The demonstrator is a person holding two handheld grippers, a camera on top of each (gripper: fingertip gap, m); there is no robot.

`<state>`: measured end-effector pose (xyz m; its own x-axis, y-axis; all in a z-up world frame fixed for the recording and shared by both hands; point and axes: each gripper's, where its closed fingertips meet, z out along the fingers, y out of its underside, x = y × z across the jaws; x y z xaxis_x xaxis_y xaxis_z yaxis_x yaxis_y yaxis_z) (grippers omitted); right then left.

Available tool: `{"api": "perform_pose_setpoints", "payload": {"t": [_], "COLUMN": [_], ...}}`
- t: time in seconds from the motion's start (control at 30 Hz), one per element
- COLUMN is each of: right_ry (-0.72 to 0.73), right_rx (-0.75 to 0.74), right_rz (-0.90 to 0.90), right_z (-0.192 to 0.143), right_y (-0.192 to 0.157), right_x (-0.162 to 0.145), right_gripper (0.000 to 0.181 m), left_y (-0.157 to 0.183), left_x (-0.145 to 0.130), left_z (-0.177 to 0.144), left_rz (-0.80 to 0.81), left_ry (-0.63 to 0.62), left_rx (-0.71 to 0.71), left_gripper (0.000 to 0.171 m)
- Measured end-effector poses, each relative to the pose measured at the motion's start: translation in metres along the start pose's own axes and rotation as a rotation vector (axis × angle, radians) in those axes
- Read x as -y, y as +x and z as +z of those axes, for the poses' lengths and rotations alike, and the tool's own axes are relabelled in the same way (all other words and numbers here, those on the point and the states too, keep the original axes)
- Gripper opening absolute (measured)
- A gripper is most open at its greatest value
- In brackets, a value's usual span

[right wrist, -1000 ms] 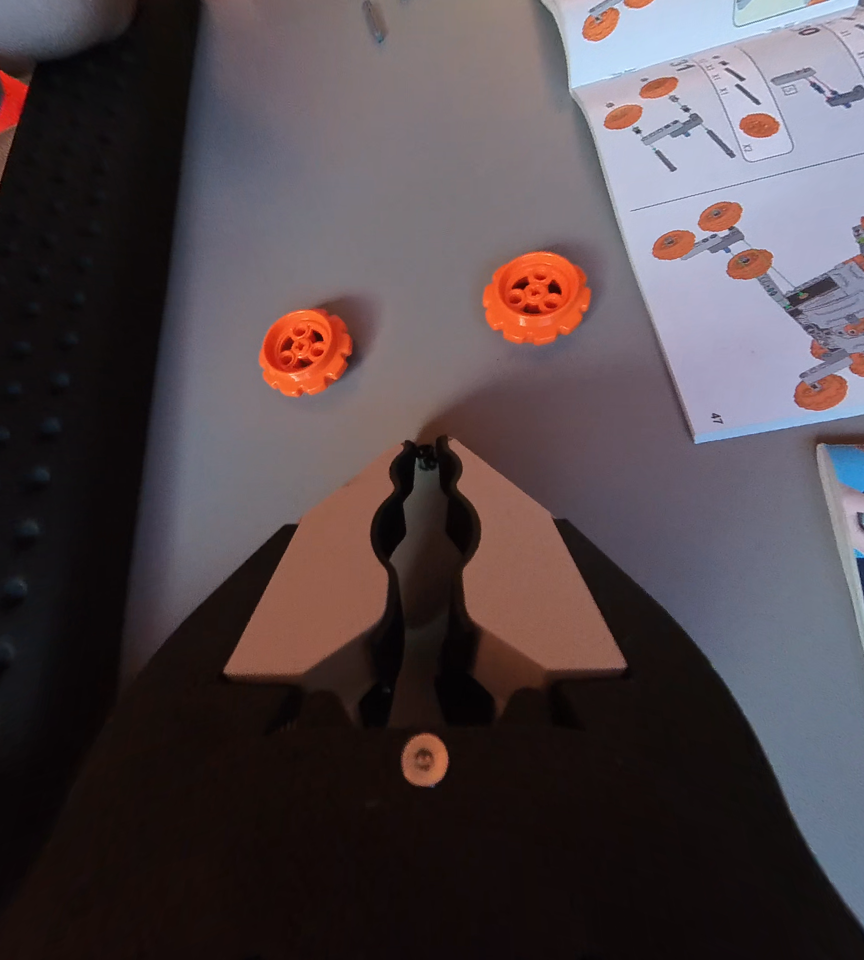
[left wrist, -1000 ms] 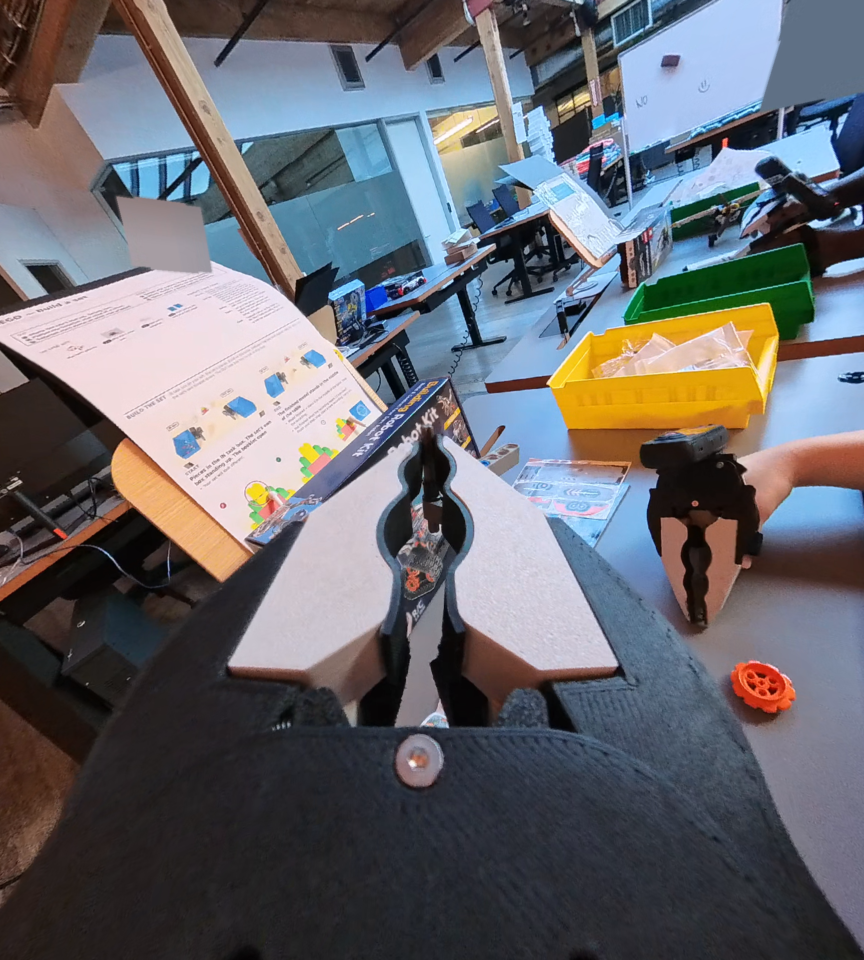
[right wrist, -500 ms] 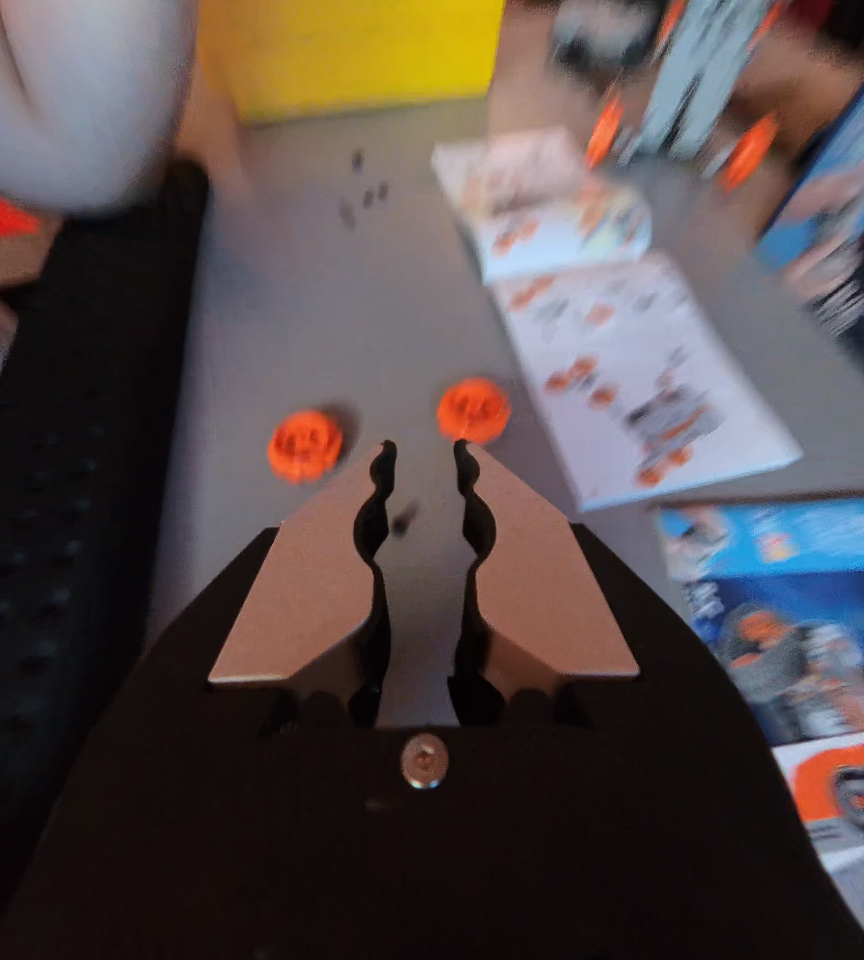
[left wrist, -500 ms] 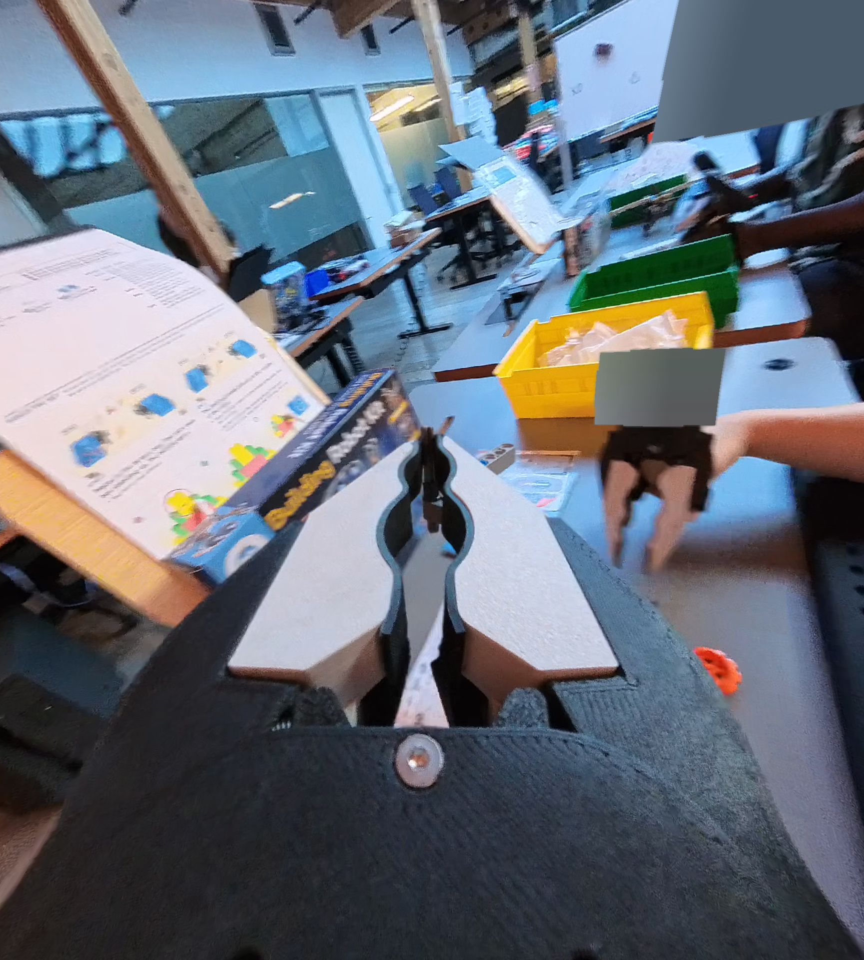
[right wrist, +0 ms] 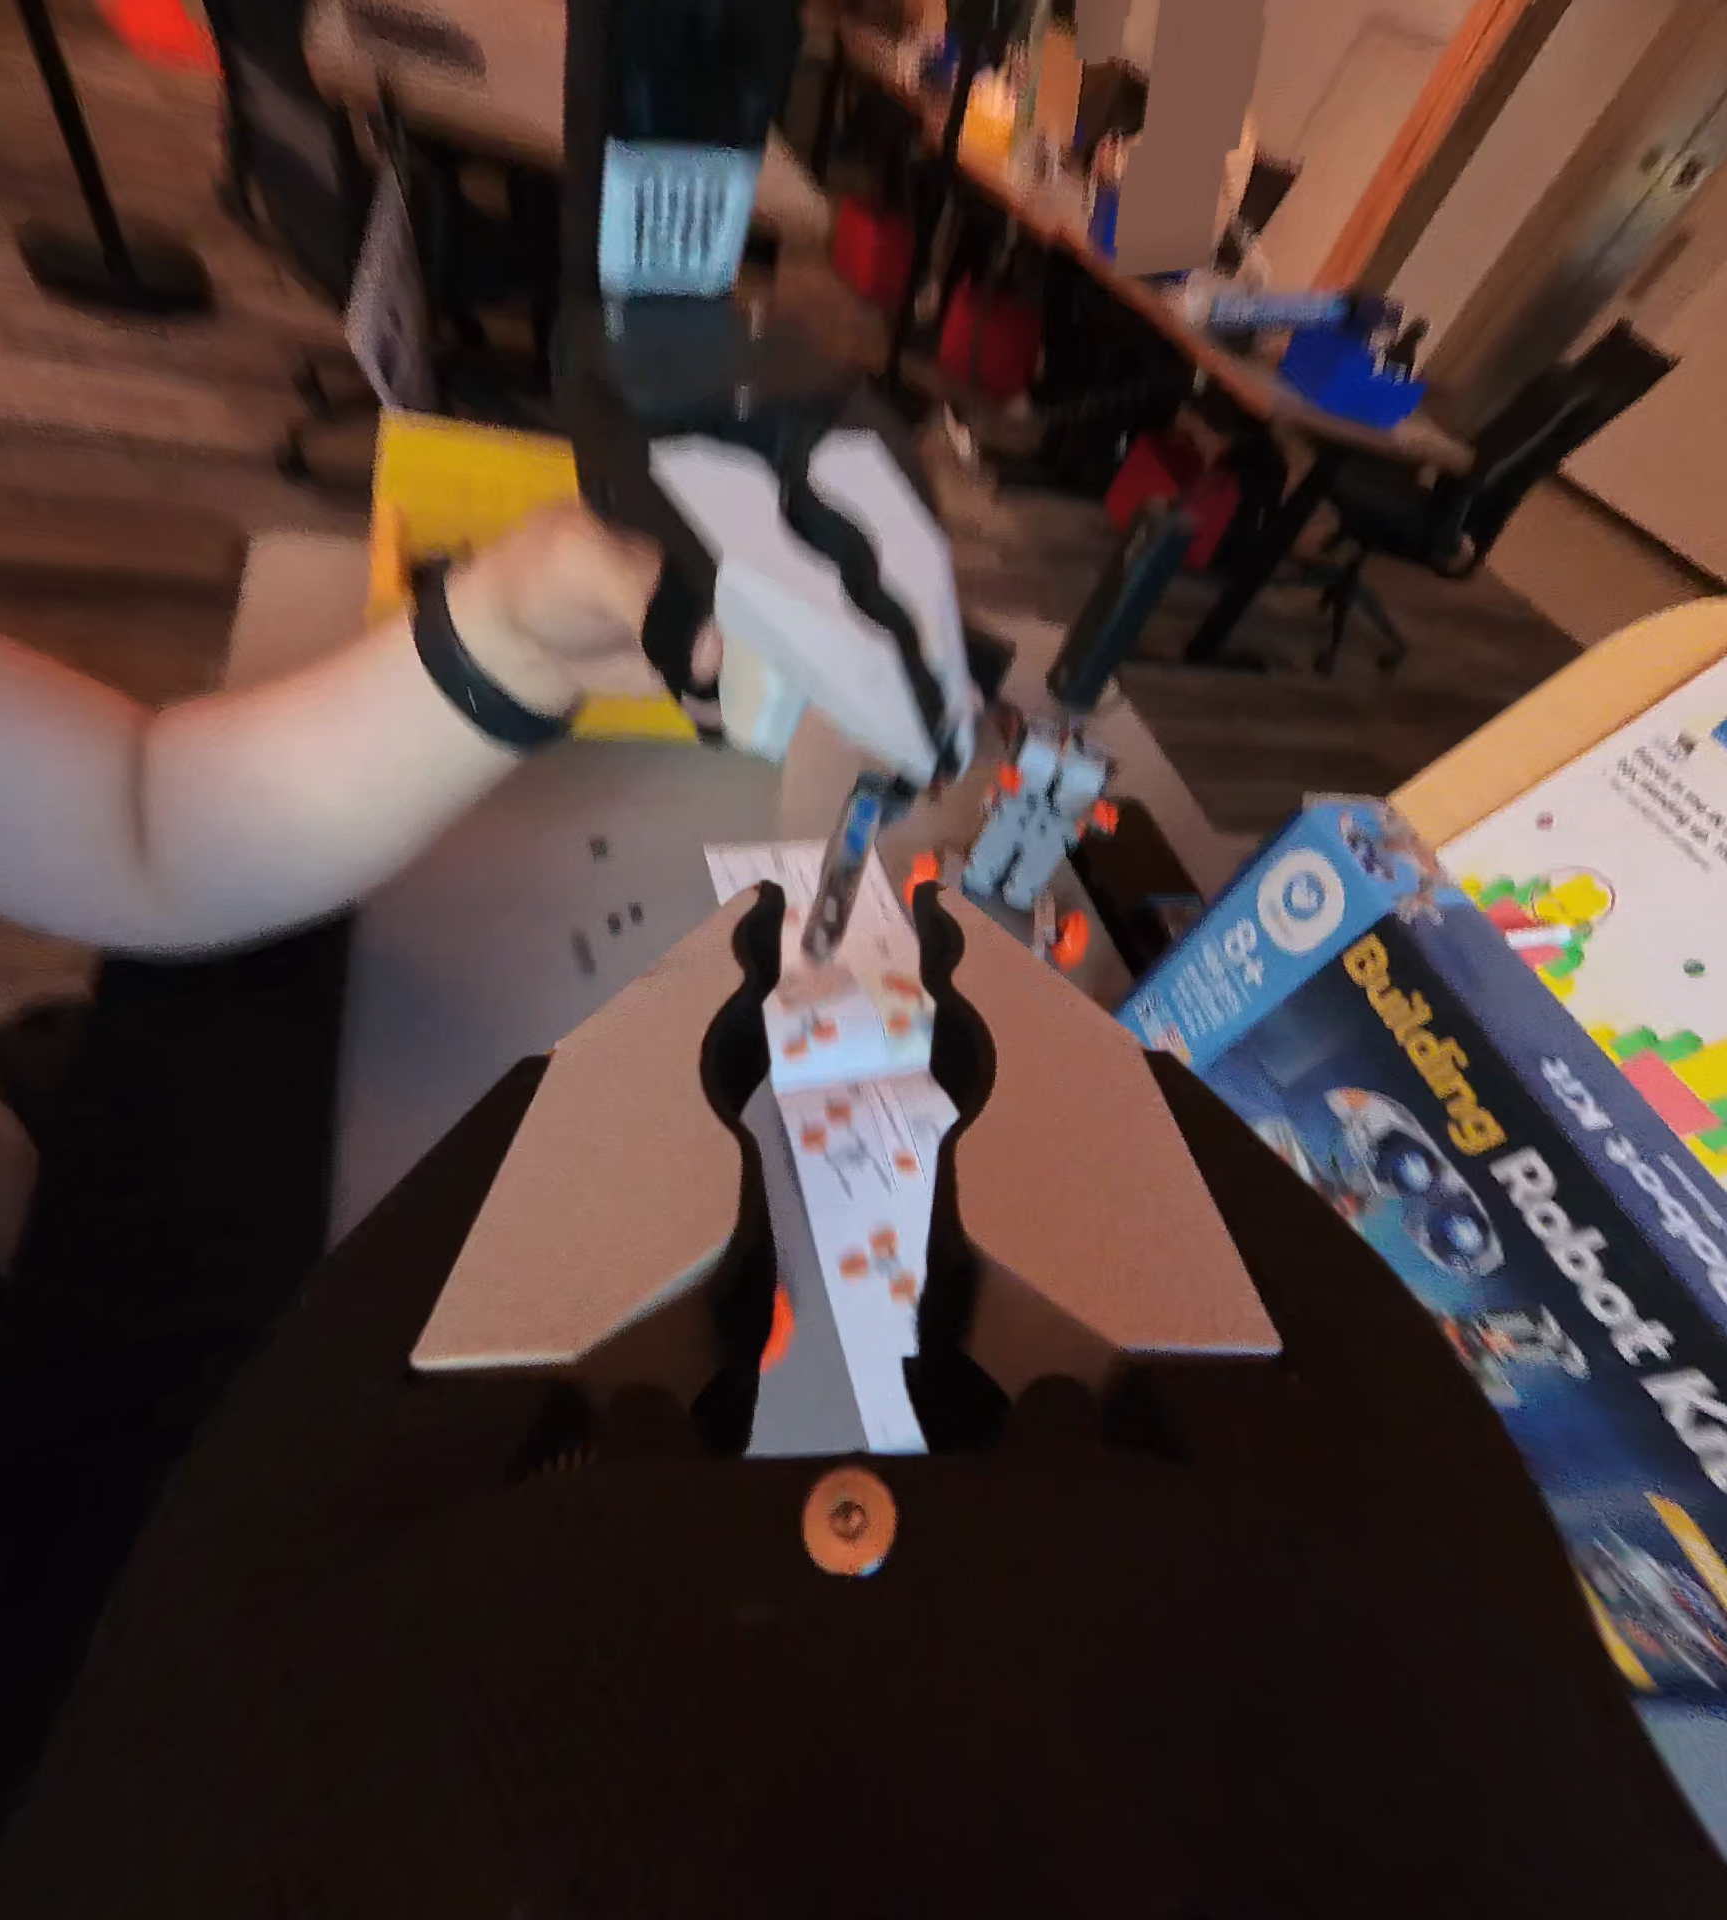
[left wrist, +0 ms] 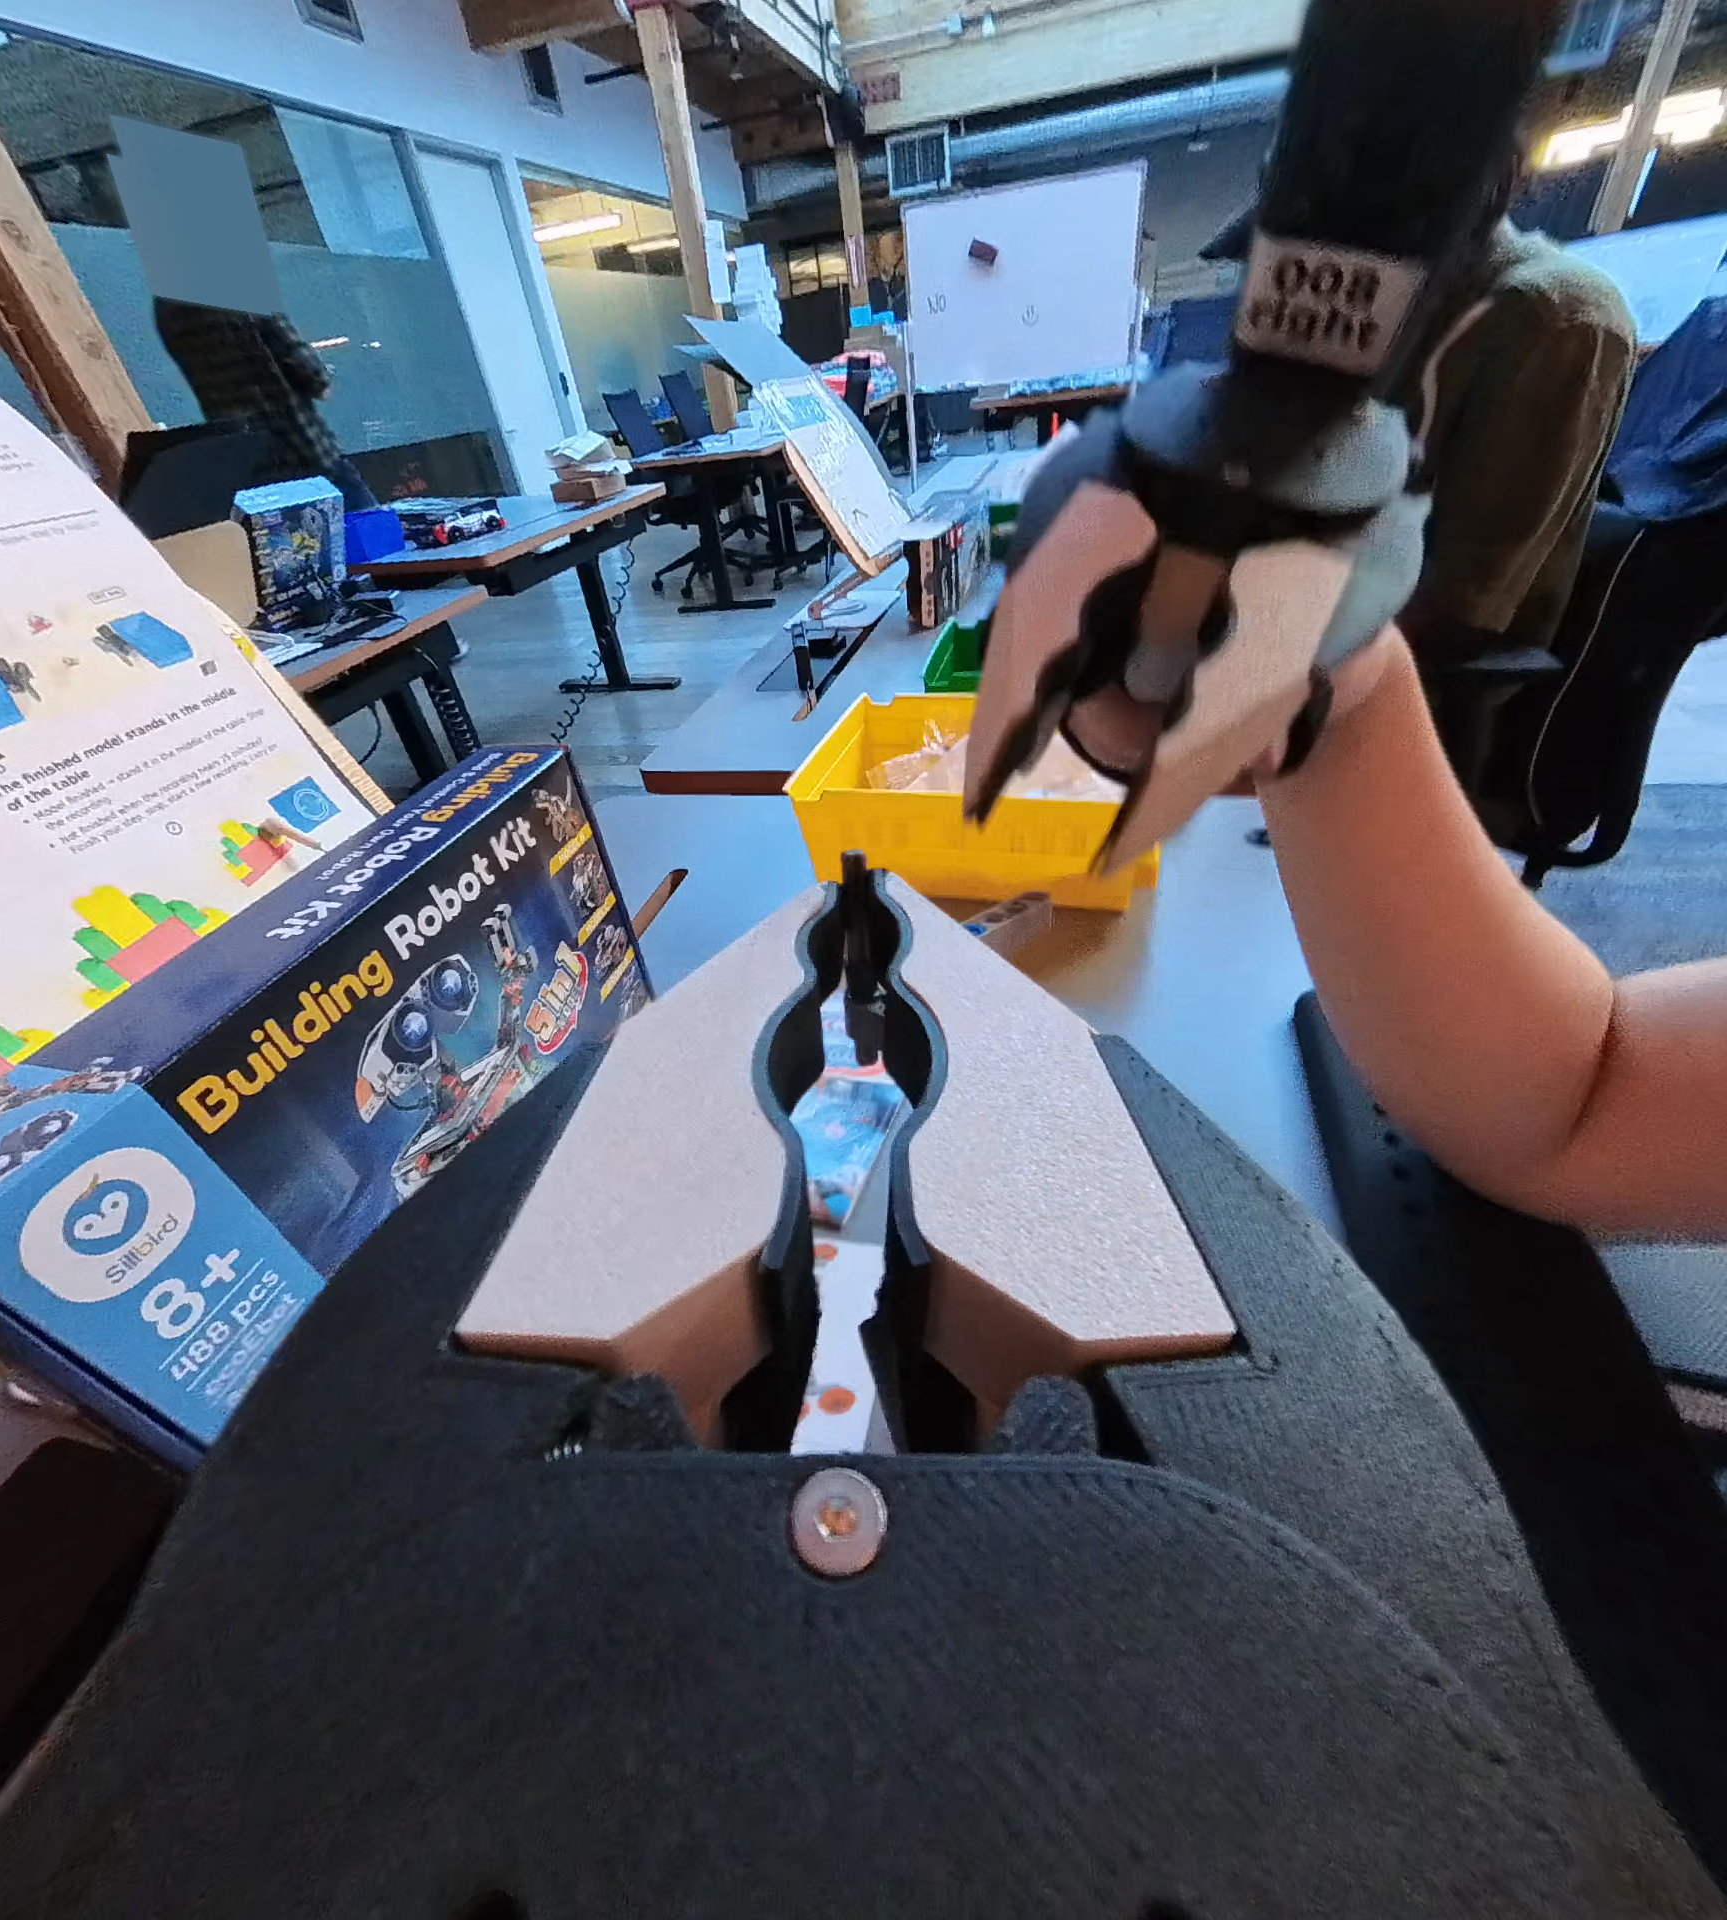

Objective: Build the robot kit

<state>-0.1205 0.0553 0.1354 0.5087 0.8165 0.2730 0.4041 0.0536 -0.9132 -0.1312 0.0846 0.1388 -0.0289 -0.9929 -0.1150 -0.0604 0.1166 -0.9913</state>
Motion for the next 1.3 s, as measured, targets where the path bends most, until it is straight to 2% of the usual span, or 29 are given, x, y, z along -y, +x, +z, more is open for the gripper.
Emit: {"api": "perform_pose_setpoints", "payload": {"t": [0.07, 0.13, 0.23, 0.33, 0.43, 0.53, 0.67, 1.1, 1.23, 1.3], "right_ry": [0.177, 0.221, 0.134, 0.111, 0.052, -0.025, -0.058, -0.127, -0.108, -0.102], "right_rx": [0.016, 0.04, -0.047, 0.175, 0.233, 0.251, 0.259, 0.223, 0.237, 0.223], "right_rz": [0.099, 0.045, -0.114, -0.177, -0.36, -0.428, -0.456, -0.512, -0.527, -0.523], "right_z": [0.0, 0.007, 0.015, 0.018, 0.02, 0.021, 0.019, 0.023, 0.02, 0.017], "right_y": [0.007, 0.005, 0.014, -0.02, -0.039, -0.048, -0.054, -0.058, -0.063, -0.06], "right_x": [0.026, 0.028, 0.008, -0.008, -0.028, -0.04, -0.045, -0.048, -0.045, -0.043], "right_gripper": [0.015, 0.007, 0.01, 0.015, 0.017, 0.014, 0.003, 0.003, 0.002, 0.002], "left_y": [0.001, -0.003, 0.01, 0.032, 0.053, 0.063, 0.072, 0.075, 0.081, 0.08], "left_x": [-0.007, -0.016, -0.027, -0.041, -0.055, -0.067, -0.069, -0.073, -0.069, -0.07], "left_z": [0.002, 0.004, 0.007, 0.008, 0.008, 0.008, 0.008, 0.005, 0.003, 0.0], "left_rz": [0.051, 0.098, 0.201, 0.279, 0.289, 0.305, 0.323, 0.297, 0.275, 0.263], "left_ry": [-0.046, -0.1, -0.163, -0.235, -0.307, -0.364, -0.375, -0.391, -0.35, -0.343], "left_rx": [0.006, 0.044, -0.004, -0.109, -0.229, -0.284, -0.319, -0.353, -0.389, -0.395], "left_gripper": [0.0, 0.001, 0.001, 0.001, 0.002, 0.002, 0.002, 0.002, 0.002, 0.007]}}
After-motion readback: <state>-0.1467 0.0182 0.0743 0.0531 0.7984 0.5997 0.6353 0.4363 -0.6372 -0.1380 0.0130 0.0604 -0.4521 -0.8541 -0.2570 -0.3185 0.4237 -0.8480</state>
